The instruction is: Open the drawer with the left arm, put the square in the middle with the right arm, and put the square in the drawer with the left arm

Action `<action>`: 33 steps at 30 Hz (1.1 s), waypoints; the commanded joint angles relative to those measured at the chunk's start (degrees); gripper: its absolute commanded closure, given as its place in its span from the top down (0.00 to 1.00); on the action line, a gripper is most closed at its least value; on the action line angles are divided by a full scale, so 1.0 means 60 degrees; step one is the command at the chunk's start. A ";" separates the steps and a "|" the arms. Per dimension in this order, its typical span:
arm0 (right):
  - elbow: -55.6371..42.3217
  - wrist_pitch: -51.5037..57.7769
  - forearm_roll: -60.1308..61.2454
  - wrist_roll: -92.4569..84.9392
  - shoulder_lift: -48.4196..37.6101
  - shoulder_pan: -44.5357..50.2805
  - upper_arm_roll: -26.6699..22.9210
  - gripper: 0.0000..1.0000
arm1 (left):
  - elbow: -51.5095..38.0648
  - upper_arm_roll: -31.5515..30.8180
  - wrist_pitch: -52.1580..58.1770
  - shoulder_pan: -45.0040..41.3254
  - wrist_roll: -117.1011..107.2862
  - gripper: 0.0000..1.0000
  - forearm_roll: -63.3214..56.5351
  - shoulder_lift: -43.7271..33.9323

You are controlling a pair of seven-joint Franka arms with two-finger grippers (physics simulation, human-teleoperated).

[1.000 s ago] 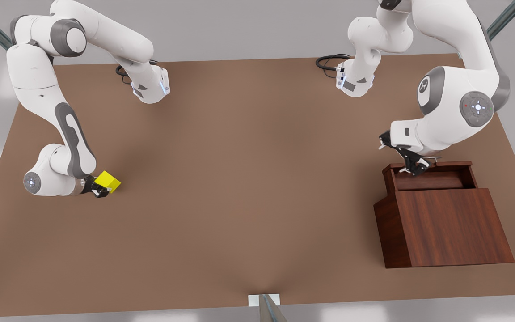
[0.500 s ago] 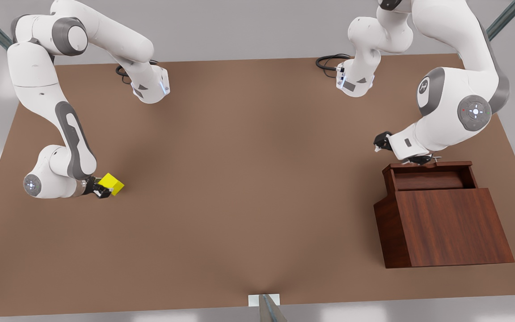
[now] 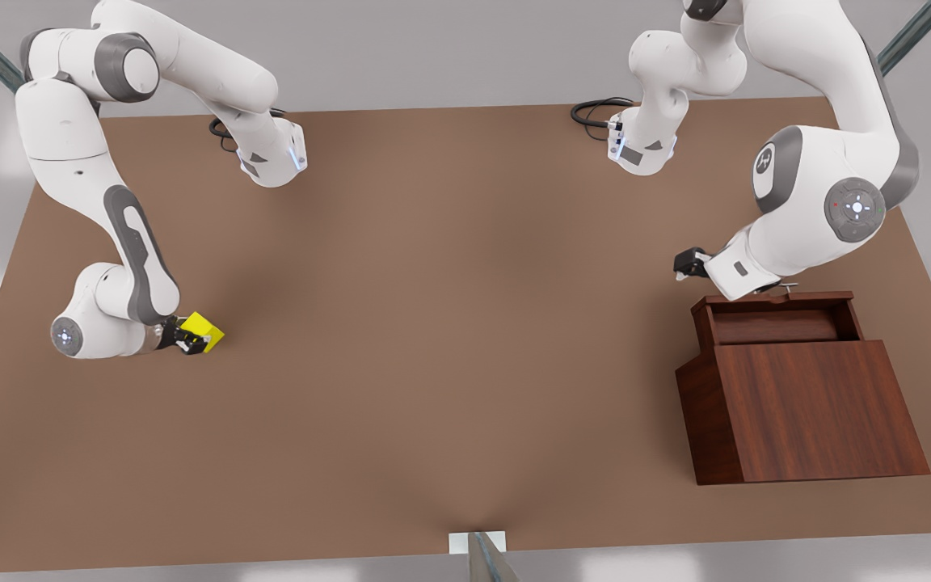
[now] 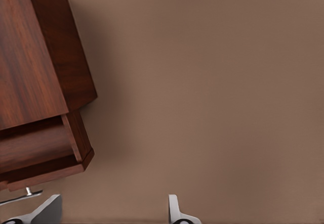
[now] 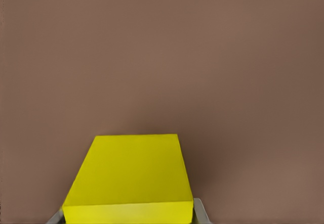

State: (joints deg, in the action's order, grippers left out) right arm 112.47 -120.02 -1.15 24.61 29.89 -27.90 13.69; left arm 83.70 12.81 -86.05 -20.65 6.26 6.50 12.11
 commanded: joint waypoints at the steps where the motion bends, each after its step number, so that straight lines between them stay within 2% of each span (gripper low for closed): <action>1: -0.0024 -0.0036 0.0001 -0.0147 0.0013 0.0035 -0.0012 0.83 | -0.0005 0.0004 0.0002 -0.0001 -0.1469 1.00 0.0000 0.0018; 10: -0.0068 -0.0110 -0.0029 -0.0147 0.0145 0.0050 -0.0012 0.83 | -0.0005 0.0004 0.0002 0.0013 -0.1483 1.00 0.0000 0.0018; 11: -0.0097 -0.0110 -0.0029 -0.0147 0.0145 0.0050 0.0003 0.69 | -0.0005 0.0004 0.0002 0.0013 -0.1483 1.00 0.0000 0.0018; 12: -0.0097 -0.0110 -0.0029 -0.0132 0.0145 0.0050 0.0003 0.68 | -0.0005 0.0004 0.0002 0.0013 -0.1483 1.00 0.0000 0.0018; 24: -0.0273 0.0022 -0.0014 -0.0161 0.0028 0.0196 0.0047 0.70 | -0.0005 0.0004 0.0002 0.0013 -0.1498 1.00 0.0000 0.0061; 27: -0.0332 0.0227 0.0015 -0.0044 -0.0338 0.0255 0.0559 0.71 | -0.0005 0.0004 0.0002 0.0013 -0.1498 1.00 0.0000 0.0061; 29: -0.0405 0.0432 0.0015 0.0658 -0.0514 0.0299 0.1218 0.72 | -0.0005 0.0004 0.0002 0.0013 -0.1483 1.00 0.0000 0.0061; 32: -0.0713 0.0930 0.0015 0.2429 -0.0602 0.0299 0.2652 0.72 | -0.0005 0.0004 0.0002 0.0013 -0.1484 1.00 0.0000 0.0061; 33: -0.0843 0.0945 0.0030 0.3410 -0.0602 0.0299 0.3429 0.72 | -0.0005 0.0004 0.0002 0.0013 -0.1483 1.00 0.0000 0.0061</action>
State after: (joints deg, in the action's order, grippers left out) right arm 107.63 -117.33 -0.32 25.64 26.40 -26.05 31.95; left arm 83.70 12.81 -86.04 -20.57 -1.23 6.51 12.54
